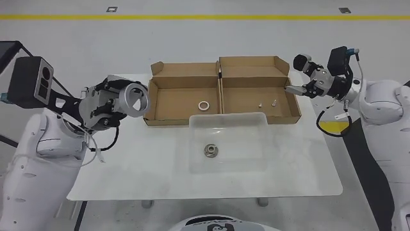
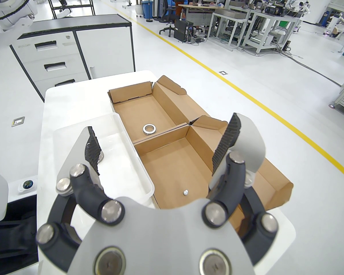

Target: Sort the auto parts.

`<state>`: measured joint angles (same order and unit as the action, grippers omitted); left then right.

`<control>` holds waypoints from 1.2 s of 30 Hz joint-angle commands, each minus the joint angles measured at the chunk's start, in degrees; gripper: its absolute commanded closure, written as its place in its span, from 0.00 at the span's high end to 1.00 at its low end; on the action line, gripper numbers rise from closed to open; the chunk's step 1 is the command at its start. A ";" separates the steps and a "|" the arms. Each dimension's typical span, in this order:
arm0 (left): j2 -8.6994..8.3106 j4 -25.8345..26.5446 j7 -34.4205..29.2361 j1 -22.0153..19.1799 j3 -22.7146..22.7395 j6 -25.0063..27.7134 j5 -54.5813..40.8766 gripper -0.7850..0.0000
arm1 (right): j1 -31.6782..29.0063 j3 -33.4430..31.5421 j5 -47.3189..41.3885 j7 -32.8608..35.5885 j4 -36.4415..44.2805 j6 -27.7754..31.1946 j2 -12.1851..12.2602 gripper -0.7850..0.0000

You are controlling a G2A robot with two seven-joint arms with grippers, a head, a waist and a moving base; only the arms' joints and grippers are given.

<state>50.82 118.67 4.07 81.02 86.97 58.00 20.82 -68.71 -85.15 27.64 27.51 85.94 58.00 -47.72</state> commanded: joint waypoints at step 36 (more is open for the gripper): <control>0.68 2.59 3.24 -0.12 -0.59 -3.73 -1.53 0.00 | 0.00 0.00 0.00 0.00 0.00 0.00 0.00 1.00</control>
<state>51.50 120.98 9.36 81.33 87.06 55.52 18.76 -68.71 -85.15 27.64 27.51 85.94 58.00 -47.72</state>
